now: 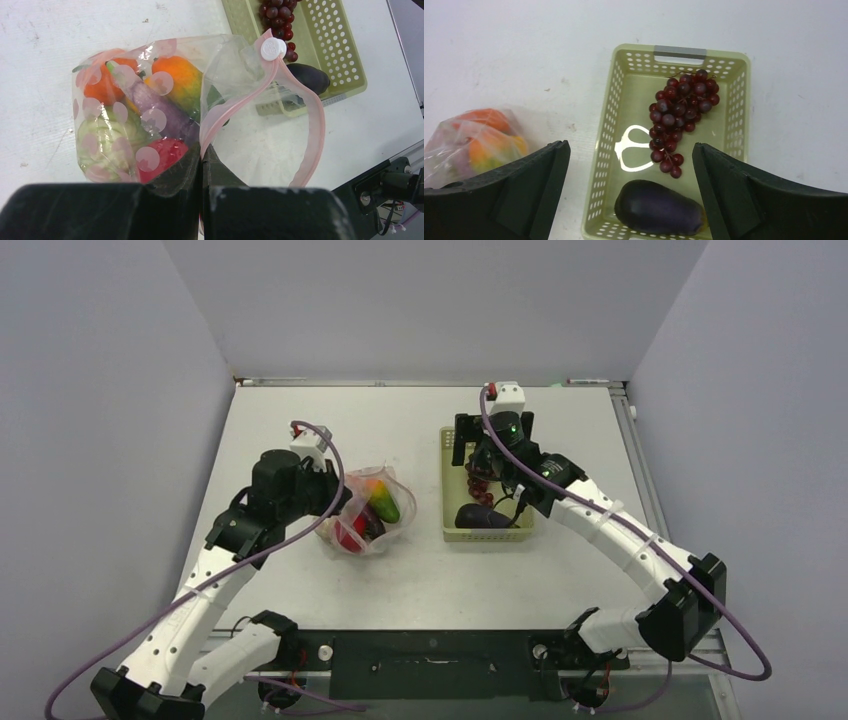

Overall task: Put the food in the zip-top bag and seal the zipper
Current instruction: Pick up the fake fruit from the bin.

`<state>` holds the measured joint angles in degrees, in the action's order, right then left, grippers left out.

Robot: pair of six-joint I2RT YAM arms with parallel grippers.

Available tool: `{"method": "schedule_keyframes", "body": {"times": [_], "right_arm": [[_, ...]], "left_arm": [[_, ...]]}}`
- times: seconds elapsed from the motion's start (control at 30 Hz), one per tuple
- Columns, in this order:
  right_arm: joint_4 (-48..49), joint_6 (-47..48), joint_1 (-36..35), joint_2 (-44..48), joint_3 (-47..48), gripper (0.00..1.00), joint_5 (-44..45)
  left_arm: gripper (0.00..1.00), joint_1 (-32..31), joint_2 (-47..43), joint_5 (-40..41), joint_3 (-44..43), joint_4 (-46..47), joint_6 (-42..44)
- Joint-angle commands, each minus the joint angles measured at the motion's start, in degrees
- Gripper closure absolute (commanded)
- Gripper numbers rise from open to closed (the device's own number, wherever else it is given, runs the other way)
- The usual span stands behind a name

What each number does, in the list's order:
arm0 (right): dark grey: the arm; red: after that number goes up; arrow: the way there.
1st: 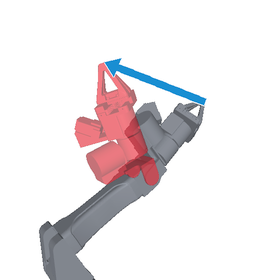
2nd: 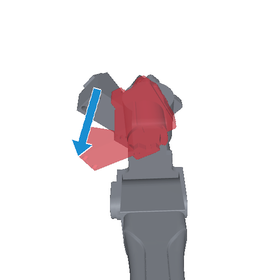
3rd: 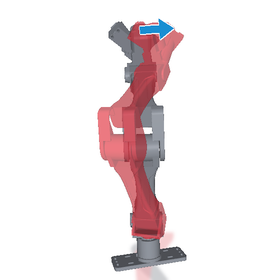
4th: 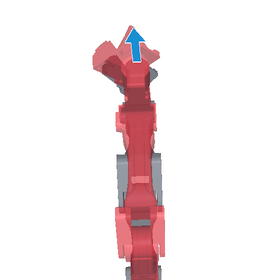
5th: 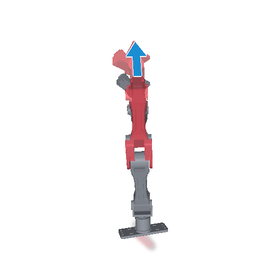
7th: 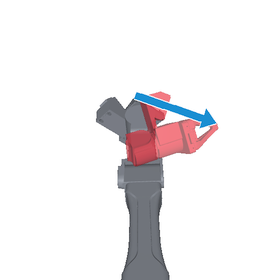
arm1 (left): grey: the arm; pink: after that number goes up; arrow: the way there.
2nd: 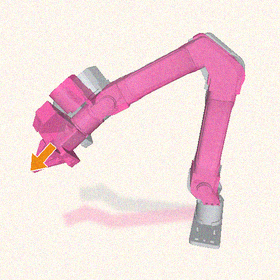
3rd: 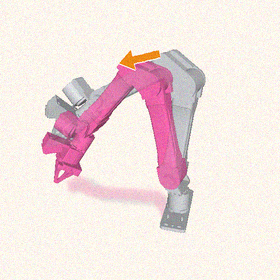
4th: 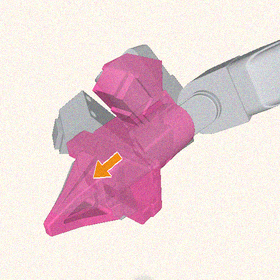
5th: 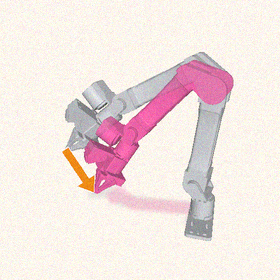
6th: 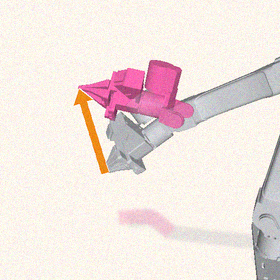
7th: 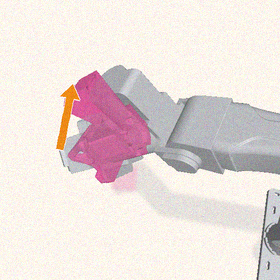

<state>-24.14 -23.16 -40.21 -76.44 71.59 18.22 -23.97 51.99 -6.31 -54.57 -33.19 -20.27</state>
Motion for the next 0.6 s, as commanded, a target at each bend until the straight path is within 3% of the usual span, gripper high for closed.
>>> {"method": "schedule_keyframes", "body": {"times": [0.0,0.4,0.57], "right_arm": [[1.4,-0.5,2.9,-3.6,-1.1,0.00,1.0],[5.2,-2.9,9.1,-16.3,-0.6,0.00,1.2],[6.1,-4.9,10.7,-21.5,1.2,0.05,-1.0]], "left_arm": [[1.00,-0.3,-1.5,-0.7,0.1,2.3,1.0],[1.00,-0.3,-1.6,-2.0,0.2,2.2,1.5],[1.00,-0.2,-1.7,-1.8,0.3,2.1,1.7]]}}
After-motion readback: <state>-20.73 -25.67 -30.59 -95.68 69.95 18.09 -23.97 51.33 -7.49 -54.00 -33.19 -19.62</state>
